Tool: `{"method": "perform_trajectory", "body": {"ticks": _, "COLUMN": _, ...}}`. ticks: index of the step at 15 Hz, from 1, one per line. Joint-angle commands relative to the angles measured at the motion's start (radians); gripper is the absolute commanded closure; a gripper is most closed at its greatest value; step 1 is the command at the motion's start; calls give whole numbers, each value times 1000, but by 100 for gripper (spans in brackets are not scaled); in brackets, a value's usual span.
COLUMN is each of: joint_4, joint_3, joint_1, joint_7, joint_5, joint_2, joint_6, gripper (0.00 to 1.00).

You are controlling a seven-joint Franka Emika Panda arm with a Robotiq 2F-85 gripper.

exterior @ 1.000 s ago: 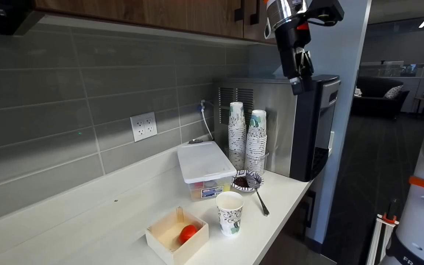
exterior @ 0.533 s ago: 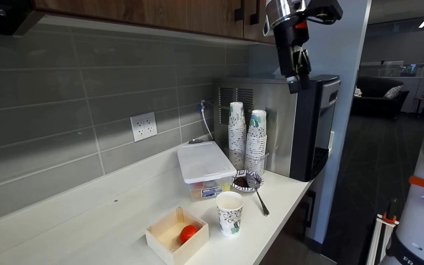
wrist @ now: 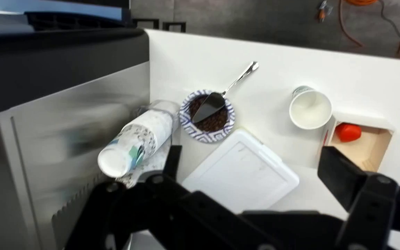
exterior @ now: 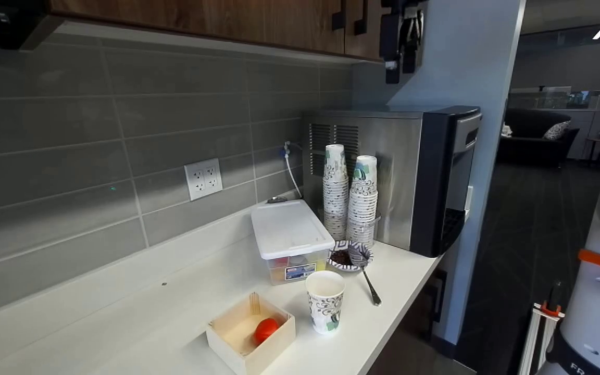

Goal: Open the left door of the cabinet

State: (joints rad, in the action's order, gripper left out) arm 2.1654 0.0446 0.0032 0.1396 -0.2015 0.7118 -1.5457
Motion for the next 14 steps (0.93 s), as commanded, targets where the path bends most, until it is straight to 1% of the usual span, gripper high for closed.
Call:
{"method": "perform_trajectory", "body": {"ticks": 1, "joint_4": -64, "joint_3": 6, "joint_1": 14, "joint_7": -13, "joint_5": -78, "joint_2": 27, "joint_6": -92, "gripper": 0}}
{"method": "perform_trajectory", "body": {"ticks": 5, "joint_4": -122, "joint_3": 1, "joint_1": 9, "joint_7": -21, "joint_5": -118, "joint_2": 43, "joint_6": -251, "gripper": 0}}
{"method": "perform_trajectory", "body": {"ticks": 9, "joint_4": -149, "joint_3": -6, "joint_1": -16, "joint_7": -55, "joint_5": -152, "joint_2": 36, "joint_6": -463, "gripper": 0}}
{"method": "perform_trajectory", "body": {"ticks": 12, "joint_4": -151, "joint_3": -17, "joint_1": -61, "joint_7": -108, "joint_5": -178, "joint_2": 13, "joint_6": -655, "gripper": 0}}
{"method": "perform_trajectory", "body": {"ticks": 14, "joint_4": -159, "joint_3": -20, "joint_1": -110, "joint_7": -153, "joint_5": -197, "joint_2": -21, "joint_6": -790, "gripper": 0}}
